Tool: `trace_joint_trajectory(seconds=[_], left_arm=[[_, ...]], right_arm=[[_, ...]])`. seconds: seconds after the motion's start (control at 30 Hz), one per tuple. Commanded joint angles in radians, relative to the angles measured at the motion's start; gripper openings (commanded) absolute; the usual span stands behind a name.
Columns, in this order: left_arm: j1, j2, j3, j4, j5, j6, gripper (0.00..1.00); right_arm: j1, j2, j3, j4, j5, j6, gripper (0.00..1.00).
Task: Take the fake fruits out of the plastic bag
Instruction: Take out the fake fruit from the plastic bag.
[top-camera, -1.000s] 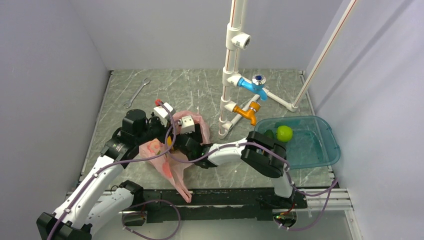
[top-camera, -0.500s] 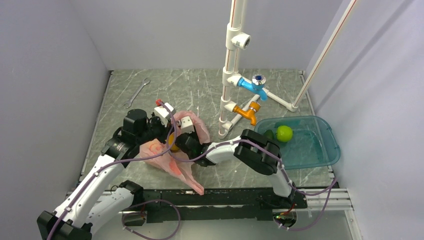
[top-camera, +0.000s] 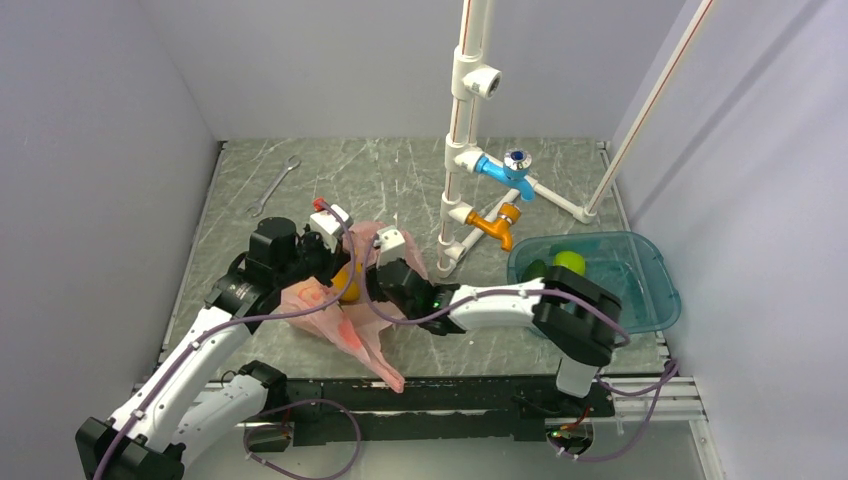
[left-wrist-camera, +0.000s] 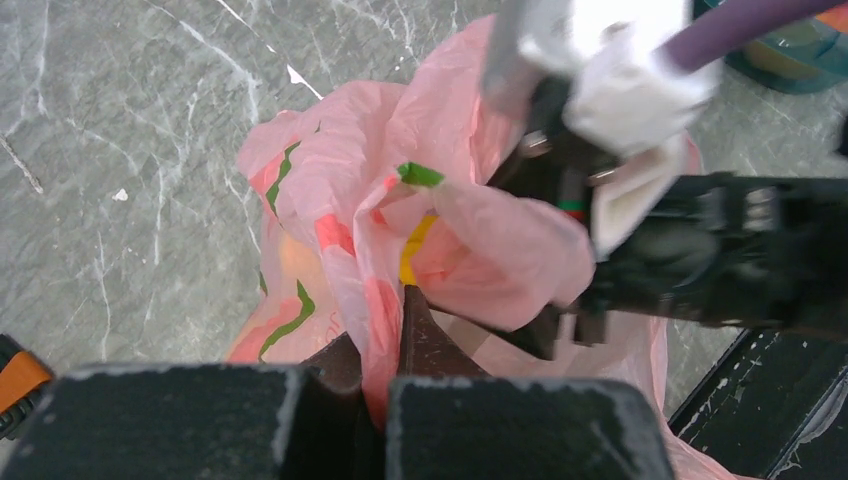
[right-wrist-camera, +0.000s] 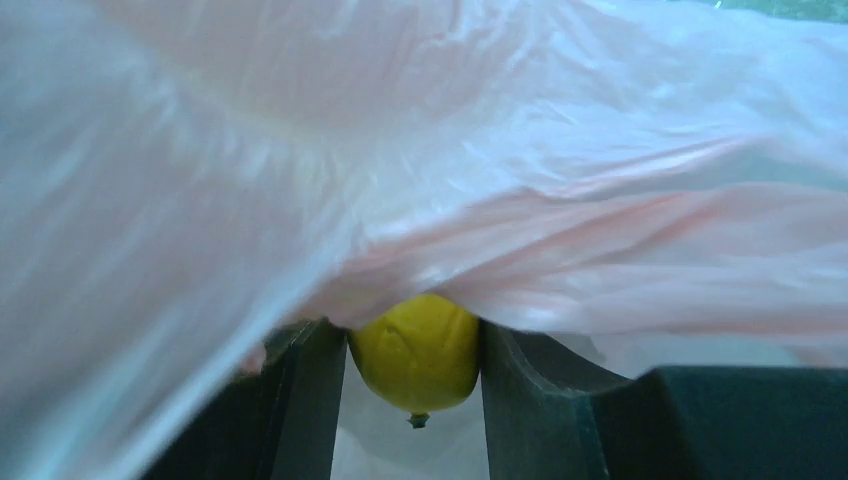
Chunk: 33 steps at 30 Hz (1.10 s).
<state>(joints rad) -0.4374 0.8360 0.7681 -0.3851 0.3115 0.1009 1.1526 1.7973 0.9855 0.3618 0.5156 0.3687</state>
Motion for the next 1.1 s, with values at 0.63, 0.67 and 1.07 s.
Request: trace_joint_trajectory(seconds=[0.63, 0.67, 1.07], left_arm=[[-0.005, 0.007, 0.039, 0.001, -0.042, -0.002, 0.0], [-0.006, 0.008, 0.04, 0.002, -0.042, -0.002, 0.0], [-0.005, 0.005, 0.04, -0.005, -0.048, -0.006, 0.0]], right_arm=[[0.033, -0.755, -0.497, -0.037, -0.381, -0.007, 0.0], [0.033, -0.804, -0.516, -0.057, -0.386, -0.01, 0.0], [0.025, -1.183, -0.587, -0.416, -0.266, 0.033, 0.0]])
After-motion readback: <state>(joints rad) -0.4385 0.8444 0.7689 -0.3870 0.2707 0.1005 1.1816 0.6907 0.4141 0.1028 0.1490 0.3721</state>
